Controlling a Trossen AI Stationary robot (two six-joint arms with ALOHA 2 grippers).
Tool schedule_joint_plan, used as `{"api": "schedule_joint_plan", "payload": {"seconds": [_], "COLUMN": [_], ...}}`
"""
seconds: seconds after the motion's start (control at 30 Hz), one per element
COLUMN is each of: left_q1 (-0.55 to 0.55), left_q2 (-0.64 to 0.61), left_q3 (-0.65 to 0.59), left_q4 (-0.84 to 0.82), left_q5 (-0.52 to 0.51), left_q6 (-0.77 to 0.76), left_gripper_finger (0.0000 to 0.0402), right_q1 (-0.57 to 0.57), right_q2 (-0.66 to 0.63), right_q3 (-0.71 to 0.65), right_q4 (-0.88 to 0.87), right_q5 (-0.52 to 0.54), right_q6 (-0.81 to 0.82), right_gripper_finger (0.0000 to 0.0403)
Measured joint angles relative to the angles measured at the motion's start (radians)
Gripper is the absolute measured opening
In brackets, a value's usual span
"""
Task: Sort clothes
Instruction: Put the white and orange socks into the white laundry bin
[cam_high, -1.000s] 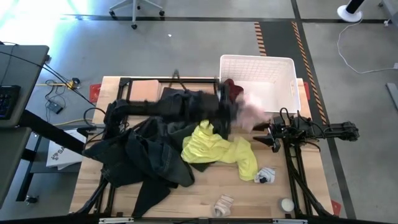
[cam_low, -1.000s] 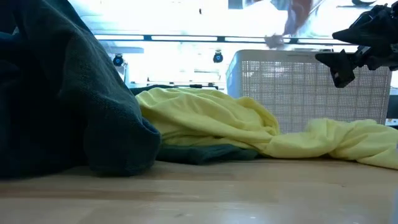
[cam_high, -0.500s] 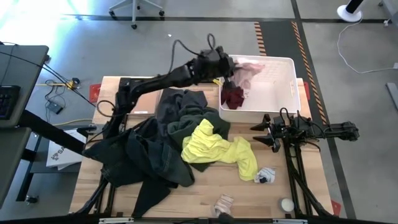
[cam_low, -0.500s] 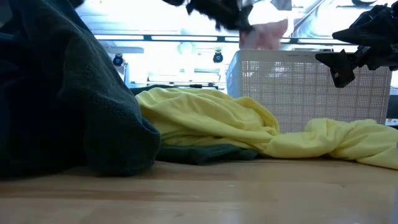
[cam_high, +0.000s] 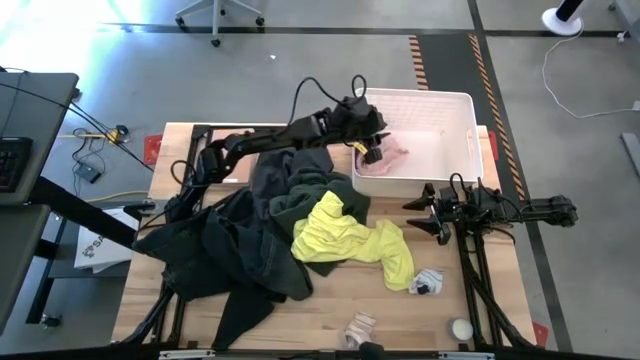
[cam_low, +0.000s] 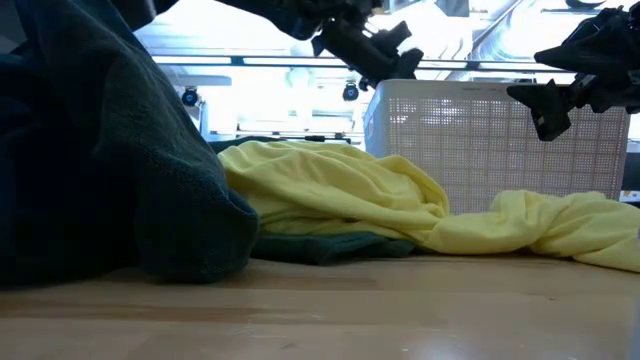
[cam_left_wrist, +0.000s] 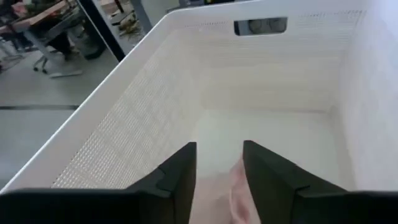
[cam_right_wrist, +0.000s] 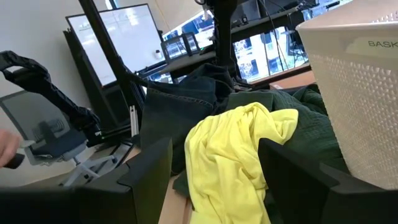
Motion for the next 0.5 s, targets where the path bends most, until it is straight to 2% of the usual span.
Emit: {"api": "schedule_joint_plan", "payload": {"seconds": [0.27, 0.4, 0.5], "left_q1": [-0.048, -0.095, -0.141], "left_q2": [-0.110, -0.198, -0.268], "left_q3": [0.001, 0.001, 0.001], "left_q4": [-0.032, -0.186, -0.336], "left_q5": [0.021, 0.100, 0.098], "left_q6": [0.028, 0.044, 0.041], "left_gripper_finger": [0.0144, 0.0130, 0.0114], "right_q1": [0.000, 0.000, 0.000], "right_q2": [0.000, 0.000, 0.000], "right_q3": [0.000, 0.000, 0.000], "right_q4": [0.000, 0.000, 0.000], "right_q5": [0.000, 0.000, 0.000], "right_q6": [0.000, 0.000, 0.000], "right_gripper_finger": [0.0238, 0.0238, 0.0238]}}
